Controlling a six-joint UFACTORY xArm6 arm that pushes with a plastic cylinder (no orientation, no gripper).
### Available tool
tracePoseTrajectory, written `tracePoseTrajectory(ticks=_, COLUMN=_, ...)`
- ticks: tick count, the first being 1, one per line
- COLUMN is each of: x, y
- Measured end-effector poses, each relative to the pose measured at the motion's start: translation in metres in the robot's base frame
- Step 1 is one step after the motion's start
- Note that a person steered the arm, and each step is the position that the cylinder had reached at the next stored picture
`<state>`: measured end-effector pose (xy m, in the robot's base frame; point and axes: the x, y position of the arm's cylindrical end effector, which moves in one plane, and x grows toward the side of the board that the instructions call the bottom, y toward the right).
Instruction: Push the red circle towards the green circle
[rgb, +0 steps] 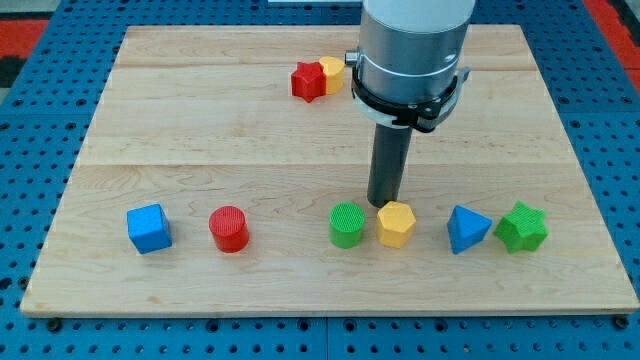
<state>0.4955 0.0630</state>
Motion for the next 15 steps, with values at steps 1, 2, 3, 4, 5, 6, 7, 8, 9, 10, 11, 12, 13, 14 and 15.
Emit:
tracePoseTrajectory(ticks=1, x=0.001, y=0.000)
tracePoseTrajectory(ticks=2, x=0.001, y=0.000)
tracePoseTrajectory(ticks=3, x=-0.007, y=-0.001)
tracePoseTrajectory(ticks=4, x=-0.032, y=-0.020)
tracePoseTrajectory(ticks=5, x=-0.056, y=-0.077)
tracePoseTrajectory(ticks=6, x=-0.064, y=-0.163)
tracePoseTrajectory(ticks=7, x=-0.076, y=-0.243)
tracePoseTrajectory(ticks=8, x=-0.084, y=-0.306)
tracePoseTrajectory(ticks=9, x=-0.080, y=-0.300)
tracePoseTrajectory(ticks=10, x=-0.056, y=-0.269)
tracePoseTrajectory(ticks=11, x=-0.051, y=-0.229)
tracePoseTrajectory(ticks=12, x=-0.031, y=-0.229)
tracePoseTrajectory(ticks=13, x=-0.015, y=-0.220)
tracePoseTrajectory(ticks=14, x=0.008, y=-0.219)
tracePoseTrajectory(ticks=15, x=0.011, y=-0.219)
